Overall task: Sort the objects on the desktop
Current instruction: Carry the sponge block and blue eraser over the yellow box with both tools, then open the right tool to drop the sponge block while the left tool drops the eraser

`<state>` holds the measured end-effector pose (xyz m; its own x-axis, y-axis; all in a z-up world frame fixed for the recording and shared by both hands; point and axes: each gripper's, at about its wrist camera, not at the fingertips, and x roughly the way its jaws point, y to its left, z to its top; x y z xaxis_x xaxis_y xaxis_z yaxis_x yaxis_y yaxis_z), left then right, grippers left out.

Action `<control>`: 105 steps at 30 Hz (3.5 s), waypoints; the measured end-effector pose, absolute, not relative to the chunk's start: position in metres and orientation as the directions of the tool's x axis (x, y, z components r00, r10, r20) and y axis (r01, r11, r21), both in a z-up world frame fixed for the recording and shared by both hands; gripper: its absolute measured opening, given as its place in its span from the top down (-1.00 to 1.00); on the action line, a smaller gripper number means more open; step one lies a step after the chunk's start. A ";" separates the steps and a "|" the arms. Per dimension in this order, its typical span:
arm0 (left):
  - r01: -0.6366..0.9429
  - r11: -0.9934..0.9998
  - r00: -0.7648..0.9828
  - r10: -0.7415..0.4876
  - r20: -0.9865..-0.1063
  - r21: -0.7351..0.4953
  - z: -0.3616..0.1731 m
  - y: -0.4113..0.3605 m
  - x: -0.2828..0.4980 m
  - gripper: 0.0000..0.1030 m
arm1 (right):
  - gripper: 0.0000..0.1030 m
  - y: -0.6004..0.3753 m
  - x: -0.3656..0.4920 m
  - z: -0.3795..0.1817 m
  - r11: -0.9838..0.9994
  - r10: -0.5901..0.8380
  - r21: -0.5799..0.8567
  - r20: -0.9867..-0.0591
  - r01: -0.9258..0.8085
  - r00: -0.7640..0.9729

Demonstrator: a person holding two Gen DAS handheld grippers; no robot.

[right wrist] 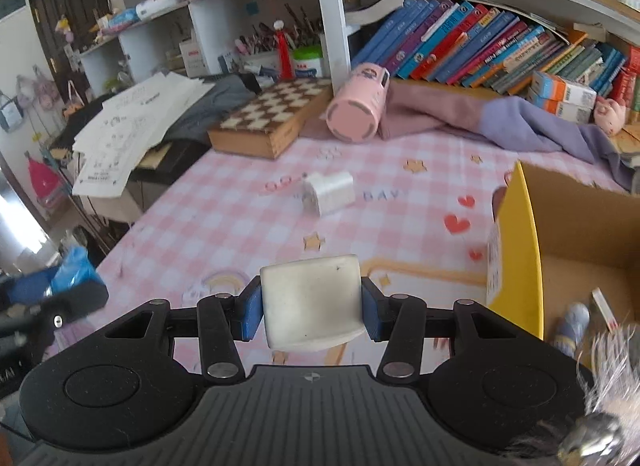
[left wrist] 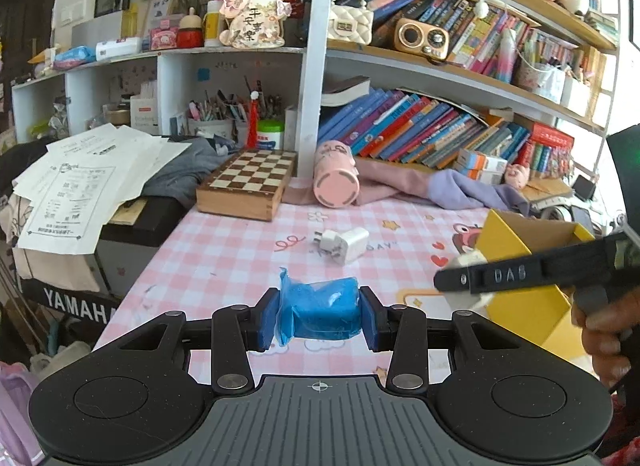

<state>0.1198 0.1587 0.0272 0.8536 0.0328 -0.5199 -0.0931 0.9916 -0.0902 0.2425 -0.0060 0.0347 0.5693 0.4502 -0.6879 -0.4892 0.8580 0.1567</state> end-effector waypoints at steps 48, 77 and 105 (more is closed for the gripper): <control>0.406 0.908 0.731 -0.391 -0.560 -0.105 0.013 0.030 0.097 0.23 | 0.11 -0.156 0.113 0.024 0.990 0.138 0.117 -0.719 -0.077 0.681; 0.550 0.835 0.726 -0.496 -0.476 -0.032 0.031 -0.086 0.174 0.24 | 0.13 -0.264 0.179 0.055 0.997 0.035 0.073 -0.575 0.008 0.817; 0.322 0.945 0.640 -0.167 -0.750 0.064 -0.023 -0.142 0.319 0.23 | 0.13 -0.250 0.407 0.000 0.908 0.295 0.050 -0.781 -0.416 0.550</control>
